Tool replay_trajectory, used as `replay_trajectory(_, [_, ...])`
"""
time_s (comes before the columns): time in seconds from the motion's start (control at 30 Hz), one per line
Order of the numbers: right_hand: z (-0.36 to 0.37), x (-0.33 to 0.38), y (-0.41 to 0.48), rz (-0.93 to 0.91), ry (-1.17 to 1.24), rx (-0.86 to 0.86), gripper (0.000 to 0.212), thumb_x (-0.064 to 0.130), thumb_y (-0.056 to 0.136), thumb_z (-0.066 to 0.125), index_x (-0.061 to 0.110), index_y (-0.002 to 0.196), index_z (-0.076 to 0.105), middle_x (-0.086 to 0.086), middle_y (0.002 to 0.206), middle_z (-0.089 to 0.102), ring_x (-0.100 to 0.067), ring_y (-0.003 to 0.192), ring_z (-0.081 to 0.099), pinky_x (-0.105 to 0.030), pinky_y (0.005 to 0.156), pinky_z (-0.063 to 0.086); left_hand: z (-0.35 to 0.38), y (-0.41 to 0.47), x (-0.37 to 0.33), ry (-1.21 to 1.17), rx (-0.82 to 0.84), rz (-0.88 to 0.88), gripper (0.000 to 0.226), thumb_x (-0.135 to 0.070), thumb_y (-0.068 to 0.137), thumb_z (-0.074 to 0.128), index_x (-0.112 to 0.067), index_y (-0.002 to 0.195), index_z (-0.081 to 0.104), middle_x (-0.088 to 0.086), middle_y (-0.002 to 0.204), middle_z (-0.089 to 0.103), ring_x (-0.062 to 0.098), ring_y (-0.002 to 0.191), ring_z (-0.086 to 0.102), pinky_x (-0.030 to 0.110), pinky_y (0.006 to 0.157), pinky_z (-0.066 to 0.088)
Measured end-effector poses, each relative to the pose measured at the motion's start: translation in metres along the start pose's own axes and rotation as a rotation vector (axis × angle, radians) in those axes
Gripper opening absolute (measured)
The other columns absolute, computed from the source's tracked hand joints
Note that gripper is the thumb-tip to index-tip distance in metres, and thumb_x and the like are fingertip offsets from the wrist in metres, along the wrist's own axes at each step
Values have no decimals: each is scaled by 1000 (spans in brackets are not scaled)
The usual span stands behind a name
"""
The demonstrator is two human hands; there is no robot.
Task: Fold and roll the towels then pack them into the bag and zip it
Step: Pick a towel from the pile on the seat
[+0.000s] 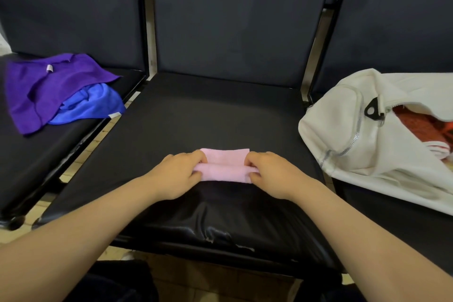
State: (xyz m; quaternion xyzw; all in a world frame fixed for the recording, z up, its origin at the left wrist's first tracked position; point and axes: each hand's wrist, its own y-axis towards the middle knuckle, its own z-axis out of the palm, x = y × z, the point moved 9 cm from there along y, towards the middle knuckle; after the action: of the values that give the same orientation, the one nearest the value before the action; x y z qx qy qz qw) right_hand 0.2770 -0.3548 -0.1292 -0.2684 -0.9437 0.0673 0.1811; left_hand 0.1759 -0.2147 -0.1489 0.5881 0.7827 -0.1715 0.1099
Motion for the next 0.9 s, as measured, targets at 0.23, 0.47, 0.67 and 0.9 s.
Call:
replay_trajectory(0.23, [6, -10, -1, 139, 132, 38, 18, 32, 100, 41, 18, 109, 47, -1, 93, 58, -20, 82, 59, -34, 69, 48, 3, 1, 13, -150, 2, -168, 9, -27, 95, 42, -22, 96, 49, -3, 91, 59, 17, 84, 57, 36, 76, 49])
replay_trajectory(0.47, [-12, 13, 3, -46, -13, -257, 24, 41, 95, 52, 18, 100, 55, 4, 101, 48, -15, 89, 49, -28, 74, 43, -13, -2, -18, 152, -306, 130, 12, -15, 88, 52, -18, 93, 62, -3, 101, 53, 22, 90, 54, 31, 72, 36])
replay_trajectory(0.67, [12, 20, 2, -130, -136, -48, 38, 47, 91, 56, 22, 119, 48, 4, 115, 54, -17, 102, 49, -29, 82, 36, 3, 1, -9, 95, 36, 126, 39, -49, 84, 53, -29, 117, 51, -16, 113, 51, 5, 104, 49, 30, 95, 35])
replay_trajectory(0.9, [11, 4, 5, 43, 478, 21, 15, 22, 96, 45, 13, 89, 55, 2, 82, 56, -16, 74, 52, -30, 67, 43, -12, 1, 13, -699, -89, -117, 34, -35, 71, 61, -10, 92, 65, 13, 91, 66, 21, 86, 61, 33, 79, 47])
